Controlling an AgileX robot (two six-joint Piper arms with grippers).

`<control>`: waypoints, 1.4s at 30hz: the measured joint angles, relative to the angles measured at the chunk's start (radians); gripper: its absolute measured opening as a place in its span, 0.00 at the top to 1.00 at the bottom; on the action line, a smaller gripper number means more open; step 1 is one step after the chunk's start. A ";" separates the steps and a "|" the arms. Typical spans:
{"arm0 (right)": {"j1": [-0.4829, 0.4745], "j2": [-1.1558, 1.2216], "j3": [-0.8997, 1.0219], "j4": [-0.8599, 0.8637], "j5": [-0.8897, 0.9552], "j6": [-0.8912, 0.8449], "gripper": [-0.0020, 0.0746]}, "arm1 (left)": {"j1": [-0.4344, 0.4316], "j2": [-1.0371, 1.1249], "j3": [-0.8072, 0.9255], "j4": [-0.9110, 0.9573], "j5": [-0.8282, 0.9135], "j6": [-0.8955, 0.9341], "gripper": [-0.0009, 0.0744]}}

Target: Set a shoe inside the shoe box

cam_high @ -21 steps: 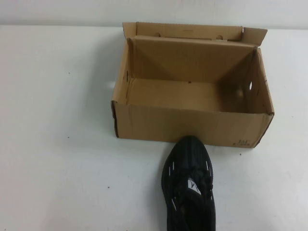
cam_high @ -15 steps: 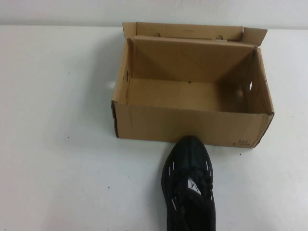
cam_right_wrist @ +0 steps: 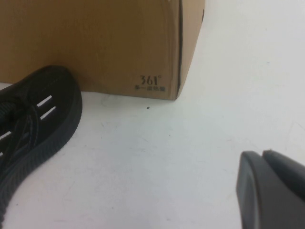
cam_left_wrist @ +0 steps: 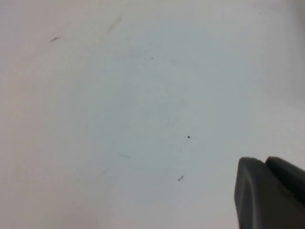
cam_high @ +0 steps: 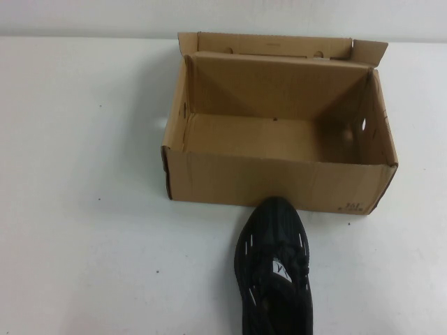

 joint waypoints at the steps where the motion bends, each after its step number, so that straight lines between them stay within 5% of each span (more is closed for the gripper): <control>1: 0.000 0.000 0.000 0.000 0.000 0.000 0.99 | 0.000 0.000 0.000 0.000 0.000 0.000 0.99; 27: 0.000 0.000 0.000 0.000 -0.057 0.000 0.99 | 0.000 0.000 0.000 0.078 -0.093 0.000 0.99; 42: 0.000 0.000 0.000 0.011 -0.863 0.000 0.99 | 0.000 0.000 0.002 0.090 -0.838 0.000 0.99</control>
